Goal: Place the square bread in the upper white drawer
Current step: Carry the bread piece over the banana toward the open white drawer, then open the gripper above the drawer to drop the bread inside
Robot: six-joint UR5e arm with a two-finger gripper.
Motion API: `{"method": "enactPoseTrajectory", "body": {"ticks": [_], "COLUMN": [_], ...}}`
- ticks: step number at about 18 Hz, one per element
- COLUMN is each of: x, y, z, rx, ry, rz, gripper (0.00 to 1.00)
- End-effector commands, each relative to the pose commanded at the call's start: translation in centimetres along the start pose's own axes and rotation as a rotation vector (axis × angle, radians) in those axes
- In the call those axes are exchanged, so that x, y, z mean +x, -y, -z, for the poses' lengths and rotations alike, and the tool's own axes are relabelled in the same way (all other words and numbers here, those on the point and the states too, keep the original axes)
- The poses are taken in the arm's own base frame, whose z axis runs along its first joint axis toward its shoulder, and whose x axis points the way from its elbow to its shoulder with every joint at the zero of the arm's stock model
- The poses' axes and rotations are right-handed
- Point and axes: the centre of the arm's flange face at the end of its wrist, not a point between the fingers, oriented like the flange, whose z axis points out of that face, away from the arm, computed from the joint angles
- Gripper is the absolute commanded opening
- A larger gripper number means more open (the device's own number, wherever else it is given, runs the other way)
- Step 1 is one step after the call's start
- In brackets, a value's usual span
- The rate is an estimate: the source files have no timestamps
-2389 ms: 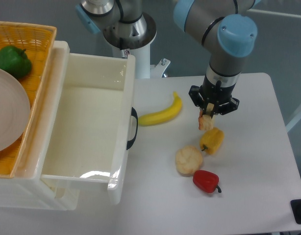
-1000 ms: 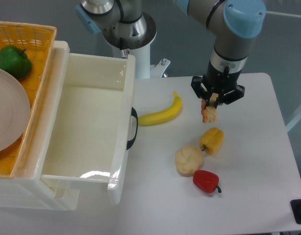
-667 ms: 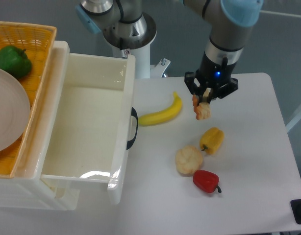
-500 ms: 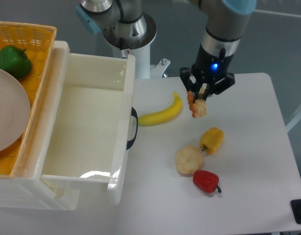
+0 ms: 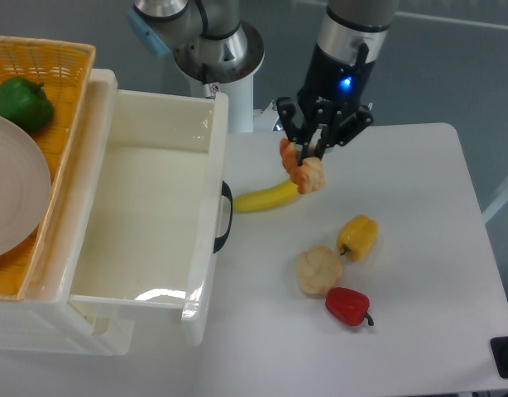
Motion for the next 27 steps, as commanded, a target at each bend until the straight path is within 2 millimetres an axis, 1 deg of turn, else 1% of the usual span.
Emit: {"method": "enactPoseTrajectory", "body": {"ticks": [1, 3, 4, 6, 12, 17, 20, 22, 24, 27], "x": [0.8, 1.6, 2.5, 3.4, 7.0, 10.1, 10.9, 11.3, 11.7, 12.3], "y": [-0.2, -0.1, -0.1, -0.1, 0.0, 0.0, -0.1, -0.4, -0.9, -1.0], "z": [0.4, 0.7, 0.8, 0.5, -1.4, -3.3, -4.2, -4.9, -5.3, -5.2], "rx": [0.009, 0.02, 0.027, 0.027, -0.001, -0.036, -0.055, -0.07, -0.079, -0.077], "ry": [0.001, -0.014, -0.025, -0.042, -0.088, -0.114, -0.123, -0.127, -0.131, -0.135], "rz": [0.004, -0.006, -0.017, -0.03, -0.053, -0.087, -0.096, -0.1, -0.105, -0.115], "gripper": [0.3, 0.3, 0.3, 0.32, 0.33, 0.37, 0.4, 0.49, 0.51, 0.53]}}
